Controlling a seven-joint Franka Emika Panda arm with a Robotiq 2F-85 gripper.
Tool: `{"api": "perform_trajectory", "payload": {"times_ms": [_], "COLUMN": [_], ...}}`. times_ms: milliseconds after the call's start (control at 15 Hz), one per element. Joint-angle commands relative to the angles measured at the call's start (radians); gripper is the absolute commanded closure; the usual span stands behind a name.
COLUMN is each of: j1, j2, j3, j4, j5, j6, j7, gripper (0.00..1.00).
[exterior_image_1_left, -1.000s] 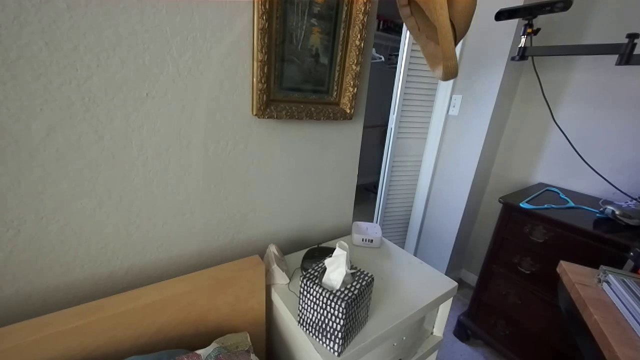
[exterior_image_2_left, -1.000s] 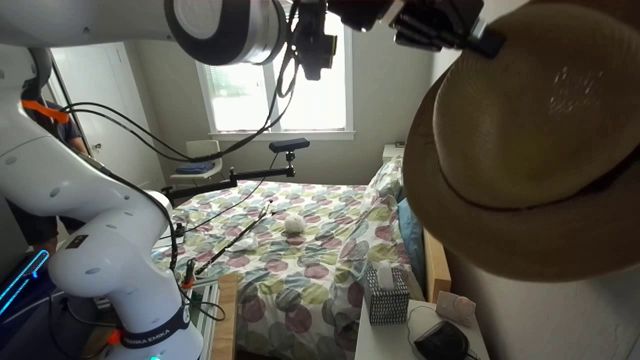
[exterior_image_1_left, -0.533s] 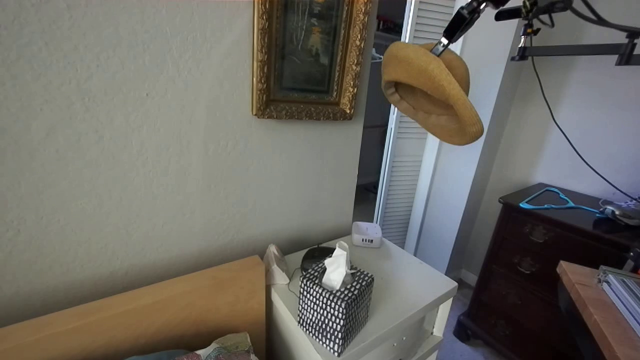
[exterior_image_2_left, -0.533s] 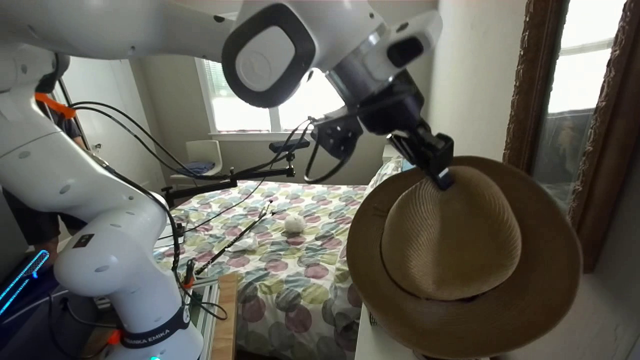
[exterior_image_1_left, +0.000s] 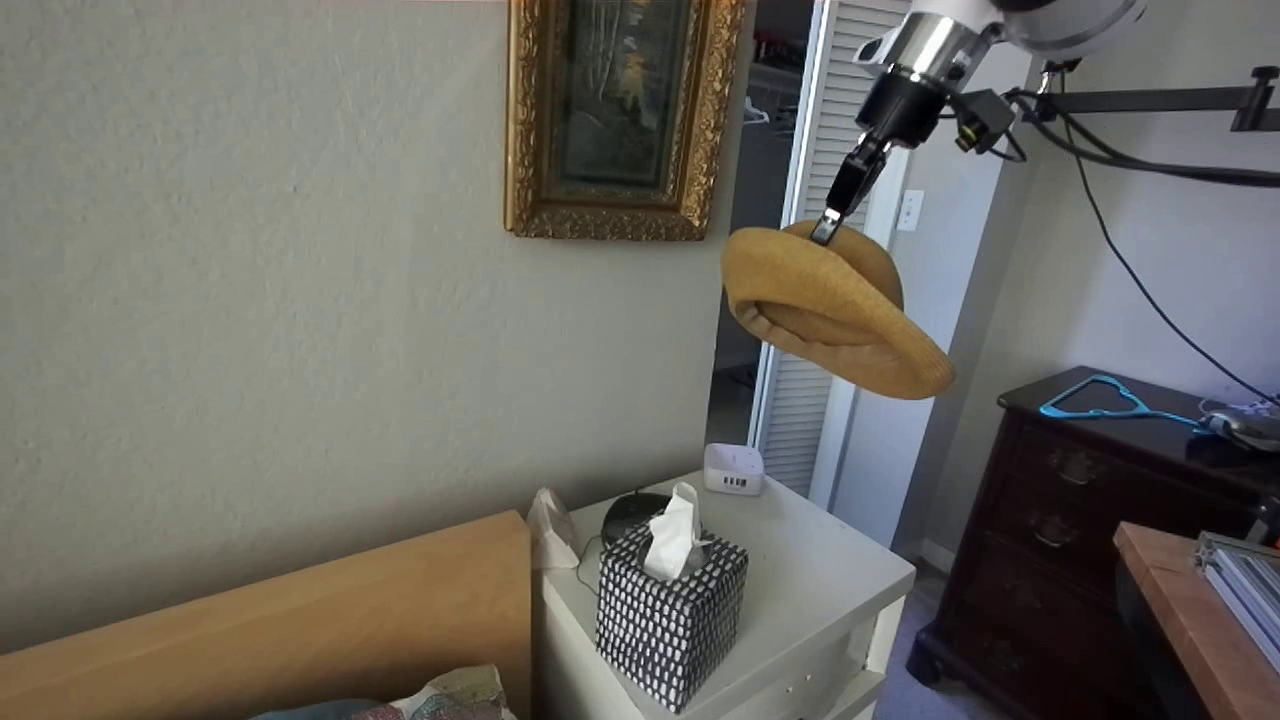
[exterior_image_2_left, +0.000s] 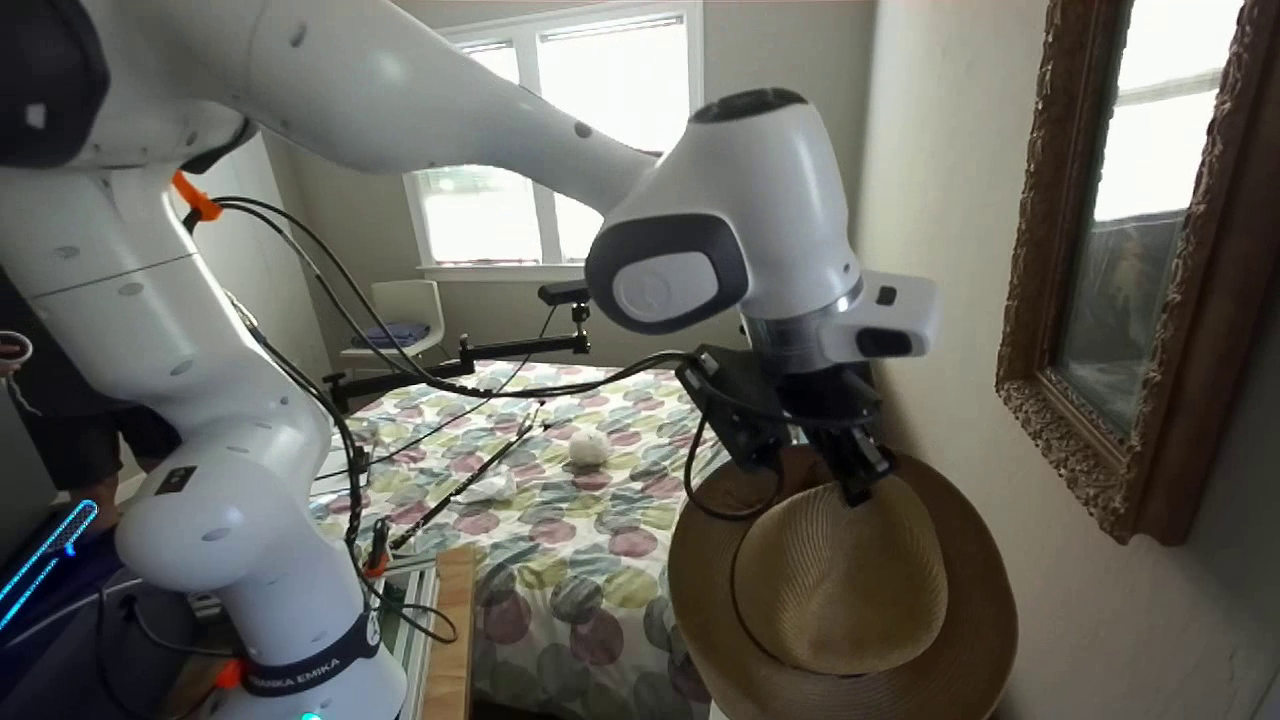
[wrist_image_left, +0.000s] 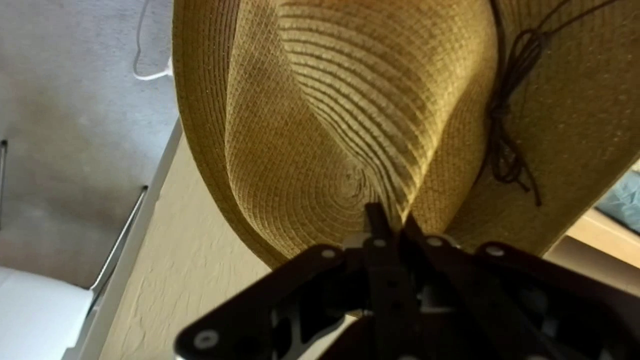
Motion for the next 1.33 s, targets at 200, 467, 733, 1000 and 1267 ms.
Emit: {"api": "perform_trajectory", "payload": {"times_ms": [200, 467, 733, 1000, 1267], "j1": [-0.072, -0.131, -0.161, -0.158, -0.133], "j2": [0.281, 0.411, 0.532, 0.626, 0.677], "j3": [0.094, 0.177, 0.218, 0.189, 0.138], "j4": [0.126, 0.193, 0.228, 0.244, 0.230], "j5": [0.128, 0.126, 0.042, -0.079, -0.204], "j6": [0.010, 0.080, 0.205, 0.325, 0.363], "j7": [-0.047, -0.011, 0.037, 0.141, 0.247], "gripper": [0.98, 0.98, 0.98, 0.98, 0.98]}}
